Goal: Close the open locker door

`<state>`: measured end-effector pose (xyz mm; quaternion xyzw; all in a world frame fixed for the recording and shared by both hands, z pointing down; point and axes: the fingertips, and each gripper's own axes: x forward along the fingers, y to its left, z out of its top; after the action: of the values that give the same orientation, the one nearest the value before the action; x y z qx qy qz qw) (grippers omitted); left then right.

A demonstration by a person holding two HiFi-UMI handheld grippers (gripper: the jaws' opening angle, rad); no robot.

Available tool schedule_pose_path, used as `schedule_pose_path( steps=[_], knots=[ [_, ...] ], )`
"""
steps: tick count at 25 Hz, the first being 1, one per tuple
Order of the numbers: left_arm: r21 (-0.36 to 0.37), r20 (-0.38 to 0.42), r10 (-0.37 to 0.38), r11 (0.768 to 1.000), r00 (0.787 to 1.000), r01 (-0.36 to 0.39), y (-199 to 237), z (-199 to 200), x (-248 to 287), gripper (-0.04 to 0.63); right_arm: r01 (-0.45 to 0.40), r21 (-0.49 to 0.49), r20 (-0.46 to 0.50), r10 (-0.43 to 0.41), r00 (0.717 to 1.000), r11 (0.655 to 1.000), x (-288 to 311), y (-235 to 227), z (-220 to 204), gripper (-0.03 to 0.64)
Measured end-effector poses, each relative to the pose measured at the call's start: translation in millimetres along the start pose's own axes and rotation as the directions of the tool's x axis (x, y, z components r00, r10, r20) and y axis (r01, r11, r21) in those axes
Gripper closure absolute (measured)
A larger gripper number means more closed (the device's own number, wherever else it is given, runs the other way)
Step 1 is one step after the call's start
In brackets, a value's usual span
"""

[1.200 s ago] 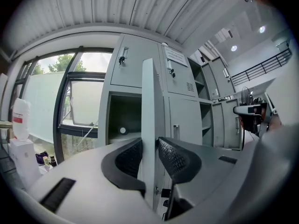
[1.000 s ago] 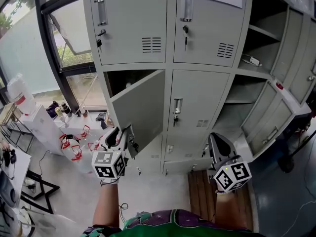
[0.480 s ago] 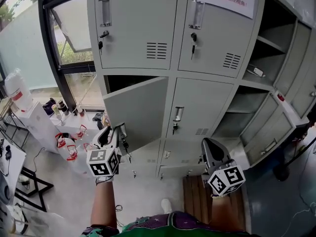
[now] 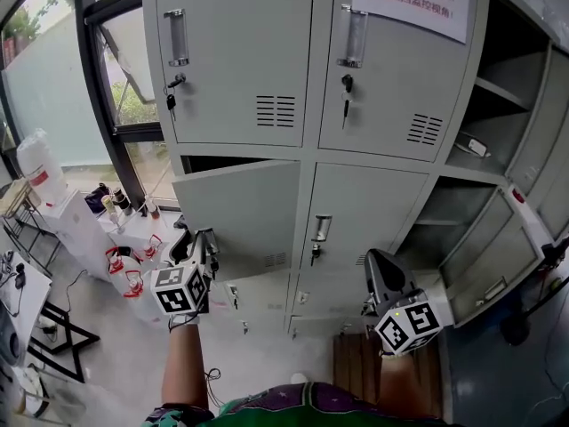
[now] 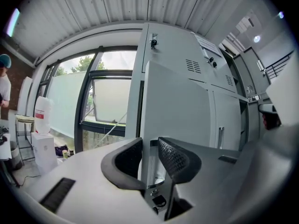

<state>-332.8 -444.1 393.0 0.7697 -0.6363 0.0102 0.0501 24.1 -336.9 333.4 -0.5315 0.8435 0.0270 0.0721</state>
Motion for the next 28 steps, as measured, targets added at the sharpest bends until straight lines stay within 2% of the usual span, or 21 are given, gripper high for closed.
schedule_pose_path(
  steps=[9,28],
  knots=[
    [-0.015,0.001,0.038,0.999,0.999,-0.038,13,4,35,0.473,-0.024,-0.003,0.010,0.024,1.000,1.000,26,-17,1,0.611],
    [0.002,-0.025,0.039,0.999,0.999,-0.039,18,2,77,0.482,-0.034,0.013,-0.018,0.035,0.999,0.999,55,-28,-14,0.609]
  ],
)
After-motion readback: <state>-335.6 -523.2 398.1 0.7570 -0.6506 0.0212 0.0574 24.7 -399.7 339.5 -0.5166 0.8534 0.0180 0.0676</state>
